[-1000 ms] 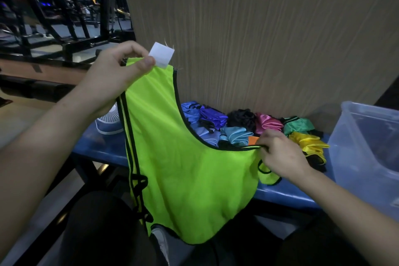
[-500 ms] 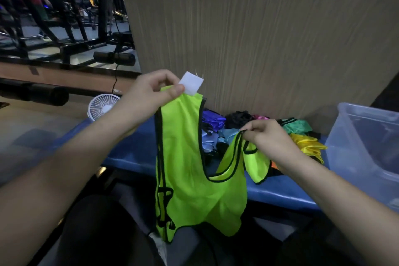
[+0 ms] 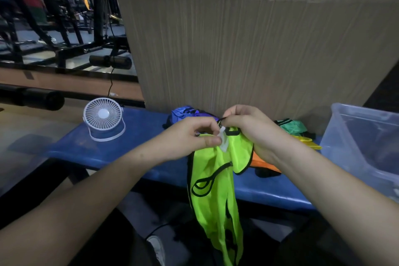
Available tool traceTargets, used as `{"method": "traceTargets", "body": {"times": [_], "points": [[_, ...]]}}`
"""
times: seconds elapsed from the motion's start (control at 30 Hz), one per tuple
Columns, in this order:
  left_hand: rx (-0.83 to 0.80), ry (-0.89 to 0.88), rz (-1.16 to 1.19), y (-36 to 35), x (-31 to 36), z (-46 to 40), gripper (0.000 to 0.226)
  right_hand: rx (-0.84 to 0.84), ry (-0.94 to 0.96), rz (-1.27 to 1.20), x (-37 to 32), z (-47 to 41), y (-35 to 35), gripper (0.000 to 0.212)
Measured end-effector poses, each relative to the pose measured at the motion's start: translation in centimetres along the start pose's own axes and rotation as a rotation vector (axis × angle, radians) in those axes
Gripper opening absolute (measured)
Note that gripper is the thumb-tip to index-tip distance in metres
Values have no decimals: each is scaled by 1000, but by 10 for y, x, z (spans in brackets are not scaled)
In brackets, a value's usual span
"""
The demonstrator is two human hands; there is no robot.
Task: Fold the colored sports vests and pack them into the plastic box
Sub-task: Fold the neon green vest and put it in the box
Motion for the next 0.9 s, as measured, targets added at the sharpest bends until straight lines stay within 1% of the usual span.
{"method": "traceTargets", "body": {"times": [0.07,0.1,0.2,0.27,0.33,0.4,0.47,0.5,0.57,0.6,0.63,0.7,0.83,0.9], "points": [[40,0,-35,2,1,-2,13,-2,8,28,2,0,1,6],[68,-3,-61,4,1,-3,12,0,20,60,3,1,1,11],[152,3,-114,15,-1,-3,11,5,54,135,8,3,2,39],[197,31,-125,22,-7,-3,11,-49,75,162,11,7,2,55],[234,58,-118,27,-11,-1,13,-127,79,249,14,13,-1,69],[252,66,-104,31,-13,1,15,-144,63,378,20,15,-1,78],[264,75,-102,35,-14,2,16,-88,91,470,23,15,0,69],[268,78,-102,36,-13,2,17,-38,139,528,22,15,1,59],[269,78,-107,37,-14,2,17,92,266,659,16,16,4,30],[265,76,-116,38,-15,2,17,145,314,679,13,17,7,24],[260,77,-124,39,-16,3,17,175,349,668,9,18,10,28],[250,87,-135,41,-20,5,17,180,378,638,5,17,14,36],[233,88,-172,46,-22,7,14,160,393,671,-6,16,19,31],[235,72,-216,53,-21,8,15,120,329,616,-11,14,25,35]]}}
Point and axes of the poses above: each hand's wrist, its own z-axis away from the middle knuckle, its own y-axis out of the back of the hand, x = y × z, the point moved 7 cm from there along -z, towards the middle knuckle, and after that the axes turned 5 degrees about -y, right-handed, at the moved point
